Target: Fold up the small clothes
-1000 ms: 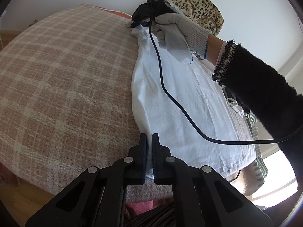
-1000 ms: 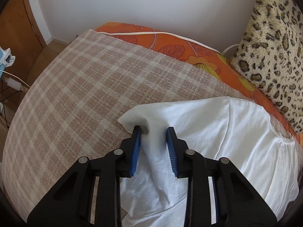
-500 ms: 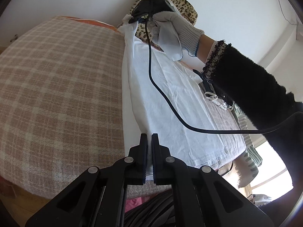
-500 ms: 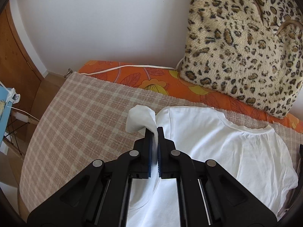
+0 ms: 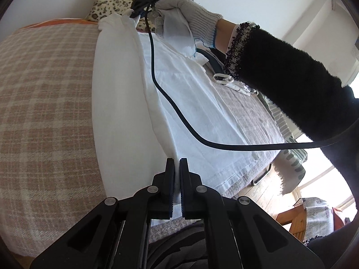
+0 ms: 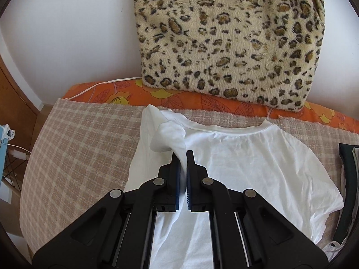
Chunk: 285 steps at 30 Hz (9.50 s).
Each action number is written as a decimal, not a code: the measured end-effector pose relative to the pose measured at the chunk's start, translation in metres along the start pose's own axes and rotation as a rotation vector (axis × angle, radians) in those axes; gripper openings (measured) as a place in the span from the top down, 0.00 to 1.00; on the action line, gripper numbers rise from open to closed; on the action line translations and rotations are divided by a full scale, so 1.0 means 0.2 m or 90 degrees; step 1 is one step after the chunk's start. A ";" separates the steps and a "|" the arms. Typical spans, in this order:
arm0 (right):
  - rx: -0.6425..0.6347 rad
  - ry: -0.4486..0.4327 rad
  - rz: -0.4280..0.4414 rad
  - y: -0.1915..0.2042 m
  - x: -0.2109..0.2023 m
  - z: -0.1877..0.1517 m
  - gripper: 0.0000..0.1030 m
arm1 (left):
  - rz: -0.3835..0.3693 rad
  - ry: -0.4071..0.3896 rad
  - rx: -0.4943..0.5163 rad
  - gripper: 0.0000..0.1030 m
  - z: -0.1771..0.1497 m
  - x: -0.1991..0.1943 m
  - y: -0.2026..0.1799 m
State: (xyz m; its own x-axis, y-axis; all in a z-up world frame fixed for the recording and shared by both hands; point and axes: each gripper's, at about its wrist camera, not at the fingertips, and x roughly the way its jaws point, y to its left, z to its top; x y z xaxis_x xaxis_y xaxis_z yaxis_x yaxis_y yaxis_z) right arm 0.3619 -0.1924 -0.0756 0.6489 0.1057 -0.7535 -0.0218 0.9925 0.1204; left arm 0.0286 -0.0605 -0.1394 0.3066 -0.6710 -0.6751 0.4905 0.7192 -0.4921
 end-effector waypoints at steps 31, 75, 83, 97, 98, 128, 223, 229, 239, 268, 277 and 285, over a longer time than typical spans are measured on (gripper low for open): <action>0.021 0.003 0.065 -0.12 -0.10 -0.11 0.52 | 0.158 0.003 -0.030 0.68 -0.16 -0.18 0.05; -0.050 0.088 -0.011 0.36 0.39 0.08 0.95 | 0.156 -0.062 0.019 0.64 -0.11 -0.14 -0.02; -0.064 0.097 -0.004 0.34 0.40 0.07 0.95 | 0.133 -0.047 0.010 0.96 -0.09 -0.09 0.10; -0.034 0.089 0.001 0.35 0.42 0.06 0.95 | 0.084 -0.144 -0.169 0.99 -0.21 -0.30 0.30; -0.043 0.091 -0.006 0.36 0.42 0.06 0.95 | 0.090 -0.150 -0.171 0.99 -0.20 -0.30 0.29; -0.112 0.104 -0.018 0.42 0.37 0.03 0.92 | 0.068 -0.103 -0.148 0.96 -0.21 -0.24 0.32; 0.128 0.095 0.091 -1.41 -0.04 -0.29 0.39 | -0.024 0.082 0.253 0.92 0.05 0.62 -0.89; 0.076 0.115 0.090 -1.35 -0.06 -0.33 0.39 | -0.036 0.055 0.220 0.93 0.08 0.57 -0.86; 0.108 0.088 0.080 -1.34 -0.14 -0.30 0.94 | -0.050 0.033 0.197 0.93 0.07 0.49 -0.83; -0.019 0.078 0.046 -0.38 -0.09 0.03 0.94 | 0.006 -0.013 0.117 0.93 0.03 0.15 -0.47; -0.023 0.099 0.046 -0.24 0.04 0.05 0.95 | 0.020 -0.028 0.078 0.93 -0.03 0.08 -0.39; -0.016 0.106 0.048 -0.18 0.09 0.04 0.95 | 0.033 -0.048 0.046 0.93 -0.05 0.02 -0.32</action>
State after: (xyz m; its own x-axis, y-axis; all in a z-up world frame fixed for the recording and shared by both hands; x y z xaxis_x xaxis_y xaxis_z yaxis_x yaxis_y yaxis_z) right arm 0.3807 -0.2259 -0.0885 0.5092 0.1866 -0.8402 -0.0860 0.9824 0.1660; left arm -0.0091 -0.1070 -0.1157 0.3922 -0.6466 -0.6543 0.5291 0.7404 -0.4145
